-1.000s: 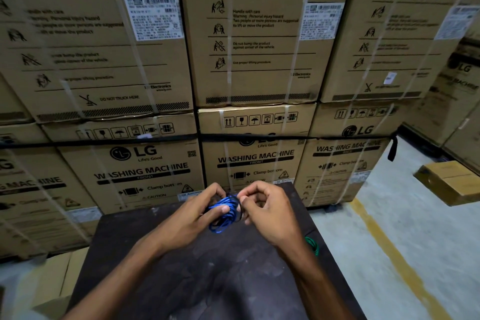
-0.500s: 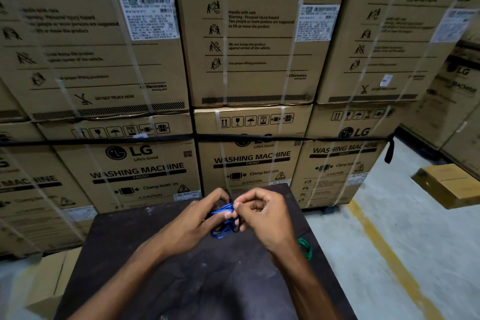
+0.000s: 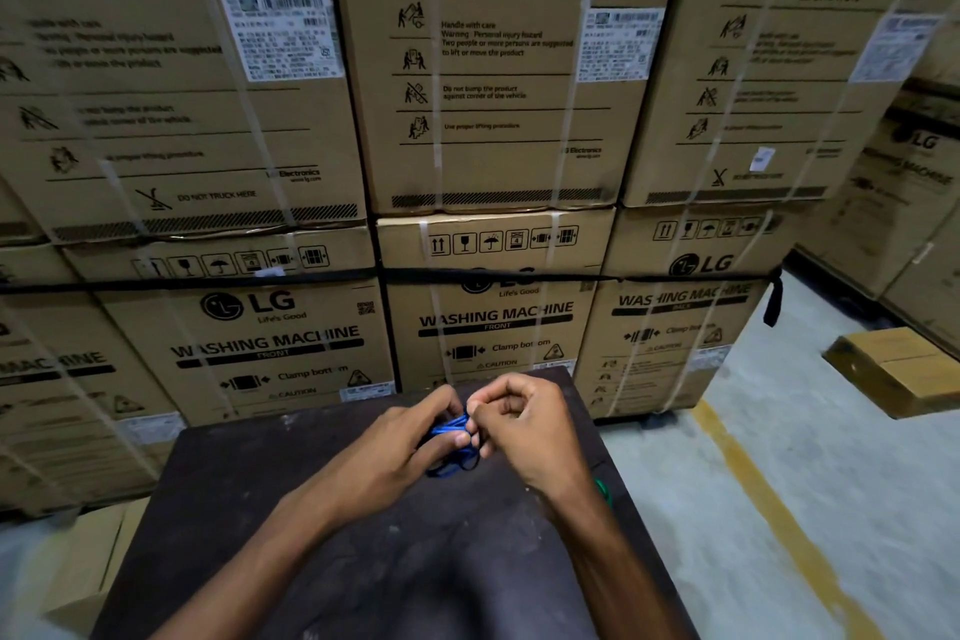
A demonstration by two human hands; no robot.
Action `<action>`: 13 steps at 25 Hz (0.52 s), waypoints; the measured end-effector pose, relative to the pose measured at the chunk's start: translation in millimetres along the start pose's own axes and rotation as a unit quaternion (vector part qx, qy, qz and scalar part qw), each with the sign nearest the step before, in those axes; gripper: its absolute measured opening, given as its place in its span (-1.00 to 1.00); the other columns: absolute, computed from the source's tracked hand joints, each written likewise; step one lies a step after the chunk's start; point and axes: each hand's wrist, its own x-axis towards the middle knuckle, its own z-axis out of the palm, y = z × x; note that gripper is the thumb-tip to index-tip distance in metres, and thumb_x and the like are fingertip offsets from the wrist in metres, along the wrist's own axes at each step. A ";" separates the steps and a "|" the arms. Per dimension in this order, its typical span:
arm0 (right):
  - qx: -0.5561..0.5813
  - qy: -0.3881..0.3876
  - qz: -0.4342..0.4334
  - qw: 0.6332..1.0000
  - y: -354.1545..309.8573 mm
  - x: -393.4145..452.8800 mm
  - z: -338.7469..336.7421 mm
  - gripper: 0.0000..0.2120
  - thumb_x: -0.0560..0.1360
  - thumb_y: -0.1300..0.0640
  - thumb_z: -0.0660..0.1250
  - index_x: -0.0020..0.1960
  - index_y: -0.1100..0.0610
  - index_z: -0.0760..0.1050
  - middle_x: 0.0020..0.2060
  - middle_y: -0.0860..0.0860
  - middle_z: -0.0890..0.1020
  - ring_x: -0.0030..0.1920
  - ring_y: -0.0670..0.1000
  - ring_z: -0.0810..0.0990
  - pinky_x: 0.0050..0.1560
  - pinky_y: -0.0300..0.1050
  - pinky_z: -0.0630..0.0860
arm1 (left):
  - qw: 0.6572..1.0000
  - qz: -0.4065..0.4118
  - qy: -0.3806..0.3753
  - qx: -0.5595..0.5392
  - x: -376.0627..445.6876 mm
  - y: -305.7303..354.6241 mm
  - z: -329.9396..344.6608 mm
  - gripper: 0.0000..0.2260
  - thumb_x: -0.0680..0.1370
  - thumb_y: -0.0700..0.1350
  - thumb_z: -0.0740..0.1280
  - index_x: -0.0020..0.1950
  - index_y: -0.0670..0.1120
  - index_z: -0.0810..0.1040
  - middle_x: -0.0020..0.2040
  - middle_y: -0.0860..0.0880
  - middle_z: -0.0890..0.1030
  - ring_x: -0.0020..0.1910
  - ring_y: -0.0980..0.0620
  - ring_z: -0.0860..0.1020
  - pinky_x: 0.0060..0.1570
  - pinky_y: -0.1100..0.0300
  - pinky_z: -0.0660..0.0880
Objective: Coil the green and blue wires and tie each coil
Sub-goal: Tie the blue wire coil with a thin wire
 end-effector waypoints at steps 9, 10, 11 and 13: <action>-0.086 -0.065 0.025 0.994 9.8 15.5 -26.7 -0.73 0.57 -0.01 0.39 -0.14 0.16 0.72 -0.32 -0.05 0.71 -0.29 -0.19 0.63 -0.18 -0.20 0.54 | 0.997 0.011 -0.012 -0.071 1.1 12.7 13.4 -0.92 0.69 0.01 0.27 0.05 0.03 0.45 -0.15 0.06 0.59 -0.19 0.08 0.51 -0.16 0.08 0.44; -0.041 -0.083 0.049 0.995 9.7 14.6 -27.2 -0.76 0.59 0.05 0.39 -0.13 0.18 0.71 -0.34 -0.08 0.68 -0.36 -0.25 0.55 -0.26 -0.31 0.45 | 0.997 0.014 -0.016 -0.075 1.2 14.4 15.6 -0.93 0.69 0.01 0.27 0.05 0.04 0.45 -0.16 0.08 0.58 -0.19 0.14 0.50 -0.16 0.11 0.43; -0.005 -0.096 0.068 0.993 9.8 14.2 -27.8 -0.81 0.58 0.08 0.41 -0.12 0.17 0.71 -0.36 -0.09 0.64 -0.40 -0.25 0.49 -0.32 -0.35 0.37 | 0.996 0.017 -0.019 -0.080 0.9 16.9 17.6 -0.93 0.69 0.00 0.27 0.05 0.04 0.45 -0.16 0.10 0.57 -0.18 0.17 0.49 -0.15 0.14 0.43; 0.032 -0.115 0.084 0.989 14.8 16.2 -29.1 -0.88 0.53 0.09 0.46 -0.15 0.08 0.70 -0.33 -0.07 0.65 -0.33 -0.14 0.50 -0.31 -0.26 0.31 | 0.996 0.018 -0.023 -0.090 0.8 19.5 21.1 -0.92 0.69 -0.01 0.28 0.05 0.01 0.46 -0.14 0.09 0.56 -0.17 0.17 0.49 -0.14 0.13 0.44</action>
